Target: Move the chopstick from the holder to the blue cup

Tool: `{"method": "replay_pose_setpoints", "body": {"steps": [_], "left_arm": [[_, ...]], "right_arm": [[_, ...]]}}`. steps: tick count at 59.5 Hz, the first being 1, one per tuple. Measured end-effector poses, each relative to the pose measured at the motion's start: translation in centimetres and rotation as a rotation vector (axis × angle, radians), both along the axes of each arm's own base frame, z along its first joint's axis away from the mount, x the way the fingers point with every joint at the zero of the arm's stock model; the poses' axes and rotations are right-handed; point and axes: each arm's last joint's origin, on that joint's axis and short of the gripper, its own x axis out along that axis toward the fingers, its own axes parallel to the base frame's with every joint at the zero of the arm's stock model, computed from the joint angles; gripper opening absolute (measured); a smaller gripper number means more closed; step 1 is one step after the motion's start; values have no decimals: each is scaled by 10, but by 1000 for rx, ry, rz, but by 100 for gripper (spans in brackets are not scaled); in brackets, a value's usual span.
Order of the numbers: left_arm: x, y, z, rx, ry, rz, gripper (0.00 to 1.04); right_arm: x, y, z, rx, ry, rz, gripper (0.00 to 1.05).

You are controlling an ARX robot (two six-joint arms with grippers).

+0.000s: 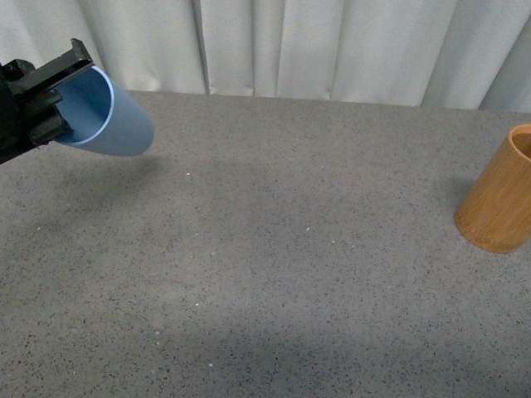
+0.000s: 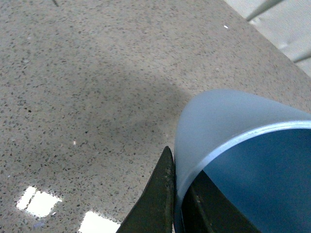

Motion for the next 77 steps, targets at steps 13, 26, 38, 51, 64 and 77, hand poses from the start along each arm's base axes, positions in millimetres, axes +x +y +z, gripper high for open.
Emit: {"method": "replay_pose_setpoints", "body": {"steps": [13,26,38,51,64,77], "left_arm": [[-8,-32,9,47,-8,-165,4],[-15,-61,8,86,-2,-254,4],[-20,-79,0,104,17,-310,4],[-24,-94,-13,116,56,-356,4],[-18,-103,-20,140,68,-359,4],[-12,-108,-24,160,77,-354,4]], "right_arm": [[0,0,0,0,0,0,95],[0,0,0,0,0,0,95],[0,0,0,0,0,0,95],[0,0,0,0,0,0,95],[0,0,0,0,0,0,95],[0,0,0,0,0,0,95]]}}
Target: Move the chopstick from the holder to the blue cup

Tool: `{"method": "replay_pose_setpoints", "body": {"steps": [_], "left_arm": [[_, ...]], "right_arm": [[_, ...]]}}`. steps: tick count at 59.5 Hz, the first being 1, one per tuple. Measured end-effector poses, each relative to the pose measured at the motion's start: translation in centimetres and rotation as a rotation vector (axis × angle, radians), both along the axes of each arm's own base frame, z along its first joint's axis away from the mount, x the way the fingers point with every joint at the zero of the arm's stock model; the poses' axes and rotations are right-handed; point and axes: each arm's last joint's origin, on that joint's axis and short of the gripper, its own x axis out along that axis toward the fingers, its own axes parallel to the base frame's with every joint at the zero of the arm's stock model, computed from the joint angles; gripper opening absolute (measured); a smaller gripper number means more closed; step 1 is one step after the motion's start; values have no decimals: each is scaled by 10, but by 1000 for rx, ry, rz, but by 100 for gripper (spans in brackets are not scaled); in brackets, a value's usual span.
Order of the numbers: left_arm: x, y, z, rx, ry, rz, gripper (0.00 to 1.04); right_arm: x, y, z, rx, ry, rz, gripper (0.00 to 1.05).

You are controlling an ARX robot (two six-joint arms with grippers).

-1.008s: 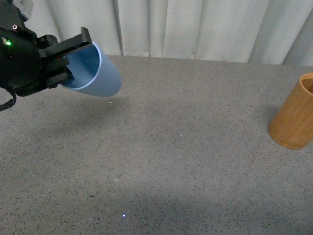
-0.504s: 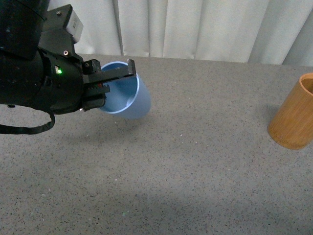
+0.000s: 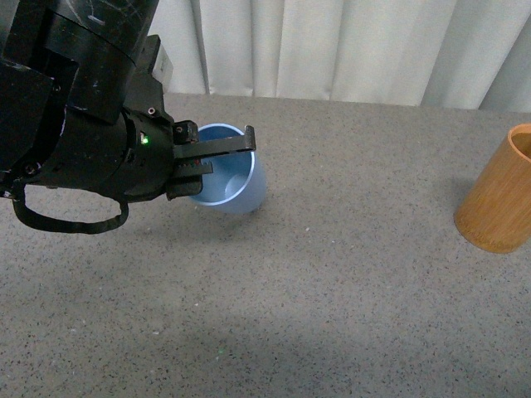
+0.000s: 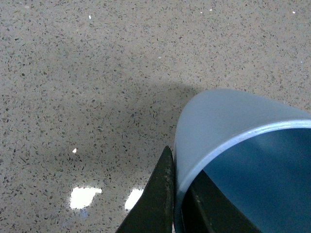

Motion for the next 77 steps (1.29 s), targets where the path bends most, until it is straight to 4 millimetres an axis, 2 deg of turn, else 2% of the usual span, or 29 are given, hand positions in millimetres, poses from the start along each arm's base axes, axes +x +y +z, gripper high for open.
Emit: {"method": "replay_pose_setpoints", "body": {"steps": [28,65,70,77], "left_arm": [[0,-2,-9,58,20,-10,4],[0,-3,-11,88,32,-23,4],[0,-3,-11,85,32,-25,14],[0,-5,-9,79,28,-31,41]], "right_arm": [[0,0,0,0,0,0,95],[0,0,0,0,0,0,95],[0,0,0,0,0,0,95],[0,0,0,0,0,0,95]]}}
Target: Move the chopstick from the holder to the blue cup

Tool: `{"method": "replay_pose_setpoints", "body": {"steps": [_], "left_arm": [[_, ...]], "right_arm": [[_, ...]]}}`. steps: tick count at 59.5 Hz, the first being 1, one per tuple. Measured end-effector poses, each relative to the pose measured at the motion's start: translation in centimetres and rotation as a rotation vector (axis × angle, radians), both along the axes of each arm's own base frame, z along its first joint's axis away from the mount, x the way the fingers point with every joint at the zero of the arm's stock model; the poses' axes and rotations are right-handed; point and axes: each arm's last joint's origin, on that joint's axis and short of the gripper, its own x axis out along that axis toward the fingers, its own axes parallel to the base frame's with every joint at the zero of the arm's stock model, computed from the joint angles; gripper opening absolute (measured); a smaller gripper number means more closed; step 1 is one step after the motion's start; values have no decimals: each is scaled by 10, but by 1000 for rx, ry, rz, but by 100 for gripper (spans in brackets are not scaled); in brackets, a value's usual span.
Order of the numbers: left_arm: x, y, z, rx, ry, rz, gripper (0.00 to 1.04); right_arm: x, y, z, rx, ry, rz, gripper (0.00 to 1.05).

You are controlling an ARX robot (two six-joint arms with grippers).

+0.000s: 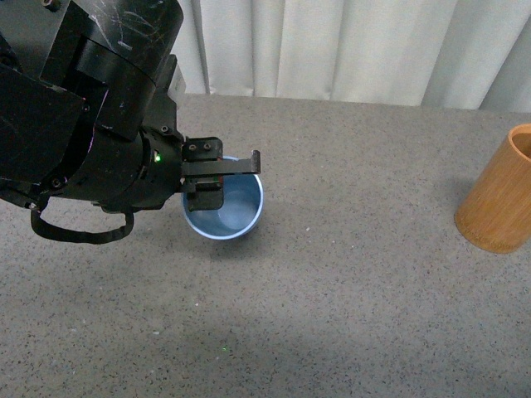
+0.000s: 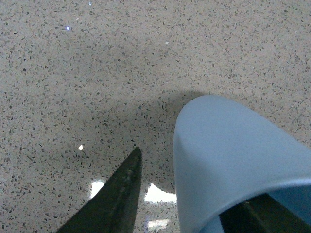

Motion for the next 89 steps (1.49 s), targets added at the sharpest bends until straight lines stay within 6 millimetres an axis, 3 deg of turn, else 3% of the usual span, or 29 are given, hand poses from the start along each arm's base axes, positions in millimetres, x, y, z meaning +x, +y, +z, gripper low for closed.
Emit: {"method": "replay_pose_setpoints", "body": {"steps": [16,22,69,74,80,85,89], "left_arm": [[4,-4,5,-9,-7,-1,88],[5,-5,6,-14,-7,-4,100],[7,-4,13,-54,-26,-11,98],[7,1,11,23,-294,47,87],[-16,30,15,67,-584,76,69],[-36,54,39,50,-759,100,55],[-50,71,57,55,-805,103,42]], "right_arm": [[0,0,0,0,0,0,95],[0,0,0,0,0,0,95],[0,0,0,0,0,0,95],[0,0,0,0,0,0,95],[0,0,0,0,0,-2,95],[0,0,0,0,0,-2,95],[0,0,0,0,0,-1,95]]}}
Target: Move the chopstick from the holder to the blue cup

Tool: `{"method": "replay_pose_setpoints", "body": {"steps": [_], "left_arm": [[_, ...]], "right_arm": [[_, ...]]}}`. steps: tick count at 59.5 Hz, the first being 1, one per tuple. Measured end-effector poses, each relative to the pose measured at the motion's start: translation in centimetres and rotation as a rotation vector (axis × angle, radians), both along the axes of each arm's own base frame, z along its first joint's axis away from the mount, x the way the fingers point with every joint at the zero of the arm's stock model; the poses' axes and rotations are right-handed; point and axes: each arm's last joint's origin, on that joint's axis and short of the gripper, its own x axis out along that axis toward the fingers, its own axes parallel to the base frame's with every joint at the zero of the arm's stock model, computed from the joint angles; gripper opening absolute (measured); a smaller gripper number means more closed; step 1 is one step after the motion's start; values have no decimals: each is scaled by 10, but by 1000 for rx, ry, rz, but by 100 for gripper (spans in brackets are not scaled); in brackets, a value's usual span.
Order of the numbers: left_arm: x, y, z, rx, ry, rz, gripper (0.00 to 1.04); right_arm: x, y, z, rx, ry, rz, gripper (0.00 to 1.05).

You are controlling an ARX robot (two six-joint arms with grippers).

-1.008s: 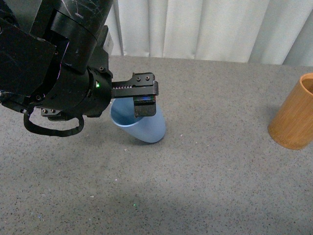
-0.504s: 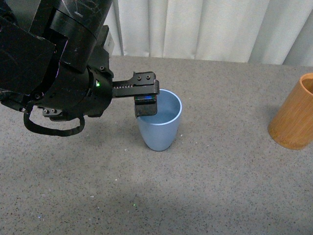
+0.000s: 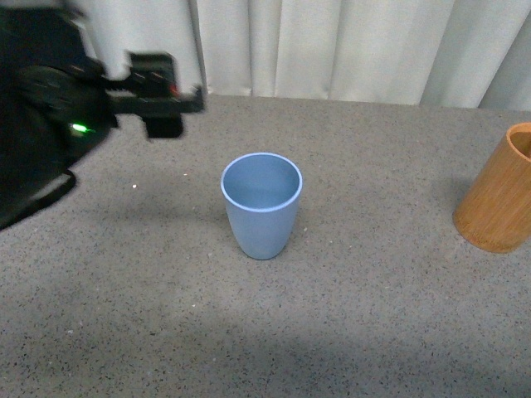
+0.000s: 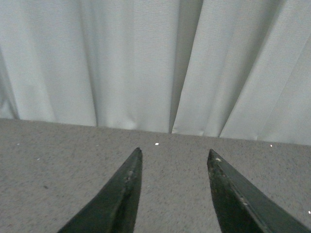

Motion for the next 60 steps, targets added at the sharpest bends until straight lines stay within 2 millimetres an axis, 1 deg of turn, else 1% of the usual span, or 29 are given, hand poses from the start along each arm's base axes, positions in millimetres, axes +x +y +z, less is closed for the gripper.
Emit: {"method": "replay_pose_setpoints", "body": {"steps": [1,5,7,8,11,13,18,28,32,39,44,60], "left_arm": [[-2,2,2,3,-2,-2,40],[-19,20,7,11,-11,-9,28],[-28,31,7,15,-7,-10,21],[-31,34,7,16,-6,-11,19],[-45,52,5,19,5,-6,8],[-53,60,5,18,13,-15,3],[-74,70,4,22,22,17,4],[-119,71,-2,26,69,10,4],[-137,71,7,29,53,10,4],[-164,71,12,29,22,8,4],[-173,71,14,29,-19,9,4],[-174,71,15,29,-29,9,4]], "right_arm": [[0,0,0,0,0,0,95],[0,0,0,0,0,2,95],[0,0,0,0,0,2,95],[0,0,0,0,0,2,95],[0,0,0,0,0,2,95],[0,0,0,0,0,1,95],[0,0,0,0,0,0,95],[0,0,0,0,0,2,95],[0,0,0,0,0,1,95],[0,0,0,0,0,0,95],[0,0,0,0,0,1,95],[0,0,0,0,0,1,95]]}}
